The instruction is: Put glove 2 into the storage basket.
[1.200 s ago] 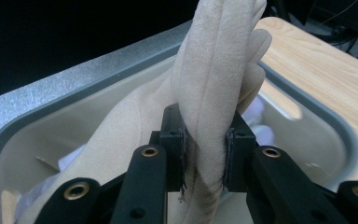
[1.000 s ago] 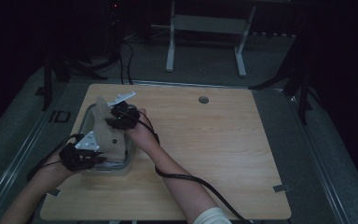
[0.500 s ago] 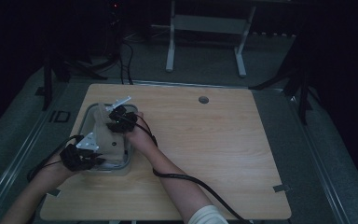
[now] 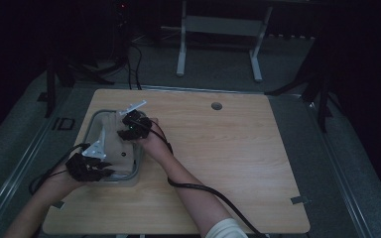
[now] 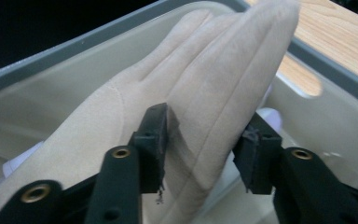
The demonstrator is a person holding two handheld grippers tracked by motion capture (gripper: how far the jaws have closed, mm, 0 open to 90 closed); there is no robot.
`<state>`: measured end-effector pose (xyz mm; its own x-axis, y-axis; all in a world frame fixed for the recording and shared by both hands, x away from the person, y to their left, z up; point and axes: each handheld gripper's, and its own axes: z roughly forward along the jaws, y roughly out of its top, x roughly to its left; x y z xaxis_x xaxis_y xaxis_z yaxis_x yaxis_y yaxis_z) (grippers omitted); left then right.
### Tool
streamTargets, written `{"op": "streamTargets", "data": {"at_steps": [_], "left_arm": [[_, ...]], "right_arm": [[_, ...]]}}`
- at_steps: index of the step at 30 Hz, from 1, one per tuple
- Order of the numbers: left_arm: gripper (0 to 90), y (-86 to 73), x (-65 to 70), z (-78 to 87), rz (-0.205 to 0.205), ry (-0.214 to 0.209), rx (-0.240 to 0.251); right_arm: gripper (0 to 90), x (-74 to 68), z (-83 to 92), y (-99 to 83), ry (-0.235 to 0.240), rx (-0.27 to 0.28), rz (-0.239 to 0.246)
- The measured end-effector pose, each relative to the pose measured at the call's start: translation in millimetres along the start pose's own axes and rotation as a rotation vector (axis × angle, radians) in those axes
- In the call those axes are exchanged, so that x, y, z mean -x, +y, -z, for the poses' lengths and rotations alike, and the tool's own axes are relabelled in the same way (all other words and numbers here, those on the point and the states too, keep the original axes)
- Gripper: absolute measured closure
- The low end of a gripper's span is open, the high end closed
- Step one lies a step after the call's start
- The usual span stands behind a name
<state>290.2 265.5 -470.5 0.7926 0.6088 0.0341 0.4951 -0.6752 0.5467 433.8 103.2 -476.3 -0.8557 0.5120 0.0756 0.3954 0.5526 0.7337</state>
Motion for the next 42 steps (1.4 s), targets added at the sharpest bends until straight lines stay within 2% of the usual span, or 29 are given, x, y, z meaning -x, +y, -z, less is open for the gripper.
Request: {"op": "streamTargets", "data": {"at_steps": [1,3,6,8,10,12,14,15,18,19,22,27,30,36,42], "left_arm": [[67.6,0.9,0.0,3.1,0.006,0.008,0.007],[54.5,2.7,-0.1,10.2,0.019,0.011,0.033],[42.8,5.2,-1.1,19.9,0.045,0.018,0.061],[36.1,6.1,-3.4,27.2,0.088,0.03,0.108],[24.7,7.2,-4.8,31.5,0.11,0.019,0.154],[22.0,10.3,-4.0,33.1,0.132,0.021,0.184],[17.3,16.8,-0.6,30.2,0.142,0.001,0.194],[17.1,20.2,2.2,28.1,0.14,0.002,0.196],[17.1,30.0,9.6,21.4,0.137,0.013,0.204],[17.0,34.0,11.9,18.3,0.137,-0.001,0.21],[17.1,41.3,17.2,11.5,0.137,0.0,0.243],[17.1,50.8,24.7,2.2,0.151,-0.028,0.273],[17.0,55.6,30.3,-3.5,0.132,-0.025,0.274],[17.0,62.1,38.3,-12.0,0.121,-0.04,0.298],[17.0,68.1,48.7,-21.4,0.11,-0.073,0.312]], "right_arm": [[50.6,0.0,0.0,0.0,0.0,0.0,0.0],[46.8,3.0,5.6,1.8,-0.014,0.008,0.001],[41.2,7.5,14.6,3.1,-0.031,0.019,-0.002],[38.9,10.5,20.5,2.9,-0.035,0.023,-0.008],[35.4,13.6,28.1,1.9,-0.03,0.032,-0.015],[31.7,14.5,32.9,0.3,-0.017,0.027,-0.013],[27.5,14.6,37.9,-1.8,-0.02,0.026,0.0],[24.0,14.6,41.1,-2.9,0.0,0.027,0.002],[17.6,15.1,49.9,-6.9,0.012,0.036,0.015],[16.4,16.1,51.5,-8.1,0.014,0.038,0.018],[14.6,19.2,59.1,-14.5,0.014,0.042,0.019],[14.5,25.0,70.1,-27.2,0.012,0.047,0.024],[14.5,29.1,75.2,-35.6,-0.001,0.045,0.028],[15.1,38.8,82.9,-50.2,-0.009,0.036,0.032],[15.2,44.2,89.9,-65.7,-0.014,0.012,0.048]]}}
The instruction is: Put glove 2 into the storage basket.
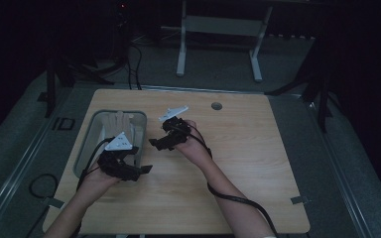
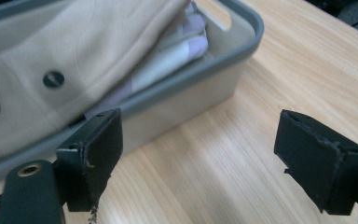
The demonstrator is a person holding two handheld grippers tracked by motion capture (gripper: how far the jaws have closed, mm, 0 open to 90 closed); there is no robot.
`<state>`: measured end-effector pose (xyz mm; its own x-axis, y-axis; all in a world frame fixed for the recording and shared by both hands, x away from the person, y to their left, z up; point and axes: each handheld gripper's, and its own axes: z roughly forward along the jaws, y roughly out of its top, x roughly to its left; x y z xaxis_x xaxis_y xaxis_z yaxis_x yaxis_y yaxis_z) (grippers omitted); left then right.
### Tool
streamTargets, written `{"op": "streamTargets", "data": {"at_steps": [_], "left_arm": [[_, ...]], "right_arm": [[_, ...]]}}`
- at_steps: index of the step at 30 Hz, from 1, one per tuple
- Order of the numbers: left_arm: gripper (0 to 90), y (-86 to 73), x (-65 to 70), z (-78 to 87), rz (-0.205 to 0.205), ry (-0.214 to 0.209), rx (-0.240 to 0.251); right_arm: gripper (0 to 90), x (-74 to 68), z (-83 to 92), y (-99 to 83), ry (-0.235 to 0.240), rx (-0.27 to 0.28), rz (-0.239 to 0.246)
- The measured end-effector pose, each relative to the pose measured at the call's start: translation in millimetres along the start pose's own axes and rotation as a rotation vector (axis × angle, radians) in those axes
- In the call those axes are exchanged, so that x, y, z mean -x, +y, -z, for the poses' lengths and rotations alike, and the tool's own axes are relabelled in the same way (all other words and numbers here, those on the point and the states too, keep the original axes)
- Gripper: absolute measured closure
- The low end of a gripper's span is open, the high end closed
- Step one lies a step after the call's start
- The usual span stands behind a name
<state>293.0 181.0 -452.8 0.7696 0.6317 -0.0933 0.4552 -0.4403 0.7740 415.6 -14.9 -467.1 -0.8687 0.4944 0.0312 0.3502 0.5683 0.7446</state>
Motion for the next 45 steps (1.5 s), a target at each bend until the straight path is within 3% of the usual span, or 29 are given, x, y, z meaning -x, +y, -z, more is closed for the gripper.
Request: {"op": "streamTargets", "data": {"at_steps": [7,12,14,15,21,31,38,45], "left_arm": [[17.1,0.9,11.9,-12.5,-0.013,-0.028,0.004],[17.0,0.8,30.7,-25.9,-0.039,-0.057,0.033],[17.0,0.8,30.7,-25.9,-0.039,-0.057,0.033],[17.1,0.8,38.9,-34.6,-0.069,-0.072,0.04],[17.0,0.4,50.6,-55.4,-0.105,-0.138,0.032],[16.8,-9.5,59.6,-83.8,-0.098,-0.211,0.031],[16.4,-15.9,63.5,-100.0,-0.126,-0.215,0.037],[16.4,-18.9,67.0,-112.8,-0.152,-0.231,0.027]], "right_arm": [[15.1,5.1,8.0,-17.0,0.0,-0.011,-0.007],[15.2,10.8,18.6,-35.7,0.009,0.005,-0.021],[15.2,12.2,20.3,-39.4,0.01,0.005,-0.021],[15.2,14.8,23.7,-47.2,0.007,0.009,-0.027],[15.2,18.2,33.6,-71.7,0.008,0.019,-0.041],[15.1,23.1,46.4,-113.6,0.0,0.01,-0.057],[15.3,28.1,54.9,-135.7,0.004,0.035,-0.063],[15.2,33.7,69.8,-157.4,-0.023,0.051,-0.069]]}}
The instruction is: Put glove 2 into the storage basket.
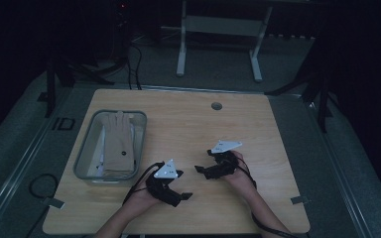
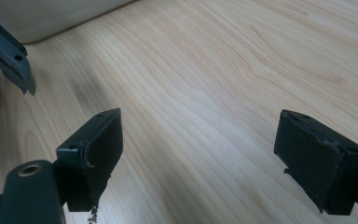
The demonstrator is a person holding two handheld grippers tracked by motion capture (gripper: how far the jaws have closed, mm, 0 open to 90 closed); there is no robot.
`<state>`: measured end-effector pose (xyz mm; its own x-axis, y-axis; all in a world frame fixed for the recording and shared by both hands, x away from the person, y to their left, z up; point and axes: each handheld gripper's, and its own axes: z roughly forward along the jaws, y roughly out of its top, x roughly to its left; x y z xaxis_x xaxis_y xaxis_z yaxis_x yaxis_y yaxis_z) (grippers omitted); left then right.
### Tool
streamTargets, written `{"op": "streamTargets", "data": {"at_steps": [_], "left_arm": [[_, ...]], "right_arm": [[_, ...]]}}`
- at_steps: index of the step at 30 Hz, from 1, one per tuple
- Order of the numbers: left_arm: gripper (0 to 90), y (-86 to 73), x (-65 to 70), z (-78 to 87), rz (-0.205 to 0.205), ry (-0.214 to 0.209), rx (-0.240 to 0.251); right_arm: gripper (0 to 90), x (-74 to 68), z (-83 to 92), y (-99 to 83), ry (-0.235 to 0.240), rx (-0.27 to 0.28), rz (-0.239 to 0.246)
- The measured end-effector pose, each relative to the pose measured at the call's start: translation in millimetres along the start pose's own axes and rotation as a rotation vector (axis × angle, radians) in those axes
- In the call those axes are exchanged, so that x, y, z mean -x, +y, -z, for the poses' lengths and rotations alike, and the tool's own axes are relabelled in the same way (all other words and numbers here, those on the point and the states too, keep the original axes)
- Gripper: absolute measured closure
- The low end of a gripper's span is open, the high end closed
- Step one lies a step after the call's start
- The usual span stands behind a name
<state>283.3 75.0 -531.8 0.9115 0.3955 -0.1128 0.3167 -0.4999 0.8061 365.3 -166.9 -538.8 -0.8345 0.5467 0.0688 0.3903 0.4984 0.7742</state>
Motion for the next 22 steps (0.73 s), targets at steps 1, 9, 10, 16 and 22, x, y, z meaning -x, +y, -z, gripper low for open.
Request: {"op": "streamTargets", "data": {"at_steps": [1,9,10,16,22], "left_arm": [[16.4,-0.3,0.4,-1.2,-0.006,-0.003,0.003],[16.4,-2.1,1.2,-8.0,-0.013,-0.025,-0.011],[16.4,-2.1,1.2,-8.0,-0.013,-0.025,-0.011],[16.3,-1.5,0.5,-8.4,-0.012,-0.032,-0.006],[16.4,-1.7,0.2,-8.6,-0.011,-0.038,0.002]], "right_arm": [[15.2,0.8,1.7,-2.4,-0.002,0.0,-0.001],[14.8,5.1,10.0,-21.3,-0.021,-0.021,-0.009],[14.8,5.1,10.0,-21.3,-0.021,-0.021,-0.009],[14.8,10.9,14.9,-31.3,-0.04,-0.02,-0.034],[15.1,12.7,16.8,-32.6,-0.044,-0.012,-0.035]]}}
